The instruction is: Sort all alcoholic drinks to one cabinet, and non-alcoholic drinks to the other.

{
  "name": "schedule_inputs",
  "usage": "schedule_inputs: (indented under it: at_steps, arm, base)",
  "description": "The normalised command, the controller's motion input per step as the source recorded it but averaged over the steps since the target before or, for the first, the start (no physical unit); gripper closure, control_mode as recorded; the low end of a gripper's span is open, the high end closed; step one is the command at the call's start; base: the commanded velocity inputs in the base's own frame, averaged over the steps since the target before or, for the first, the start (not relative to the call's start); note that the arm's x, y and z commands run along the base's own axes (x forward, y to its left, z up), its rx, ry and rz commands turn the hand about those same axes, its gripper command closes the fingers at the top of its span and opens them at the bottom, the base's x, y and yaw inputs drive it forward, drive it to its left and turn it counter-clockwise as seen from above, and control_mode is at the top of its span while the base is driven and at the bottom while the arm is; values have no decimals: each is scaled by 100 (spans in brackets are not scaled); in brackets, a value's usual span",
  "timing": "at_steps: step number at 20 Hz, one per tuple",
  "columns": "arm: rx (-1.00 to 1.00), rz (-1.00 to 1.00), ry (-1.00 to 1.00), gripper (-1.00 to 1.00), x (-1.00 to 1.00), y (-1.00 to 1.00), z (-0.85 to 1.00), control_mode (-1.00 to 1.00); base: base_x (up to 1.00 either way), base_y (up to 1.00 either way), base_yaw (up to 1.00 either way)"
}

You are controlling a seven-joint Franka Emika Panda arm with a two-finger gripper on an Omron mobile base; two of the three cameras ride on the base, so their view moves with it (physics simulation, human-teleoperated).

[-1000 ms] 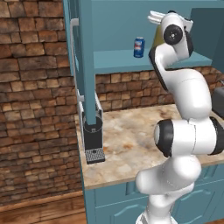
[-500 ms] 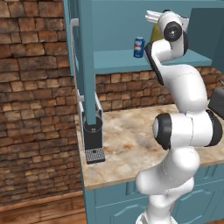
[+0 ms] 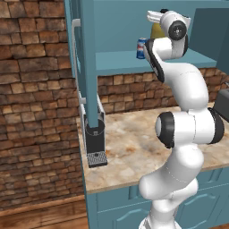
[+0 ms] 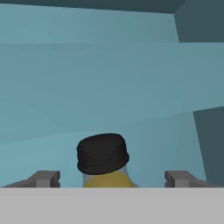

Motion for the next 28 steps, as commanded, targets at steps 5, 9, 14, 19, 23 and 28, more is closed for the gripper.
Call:
schedule_inputs:
  at_steps: [5,9,14,19,23,28]
  arm:
    - [0,6,0,-100,13,0,-13,-100]
    - [0,5,0,-100,-1,0,-4,-100]
    - [0,4,0,-100,-34,0,-1,-100]
    - [0,0,0,-100,-64,8,-12,-100]
    - [0,0,0,-100,-91,20,-19,-100]
    - [0,0,6,-100,-100,19,-7,-100]
  base:
    - [0,0,0]
    - [0,0,0]
    - [0,0,0]
    - [0,0,0]
    - [0,0,0]
    - [0,0,0]
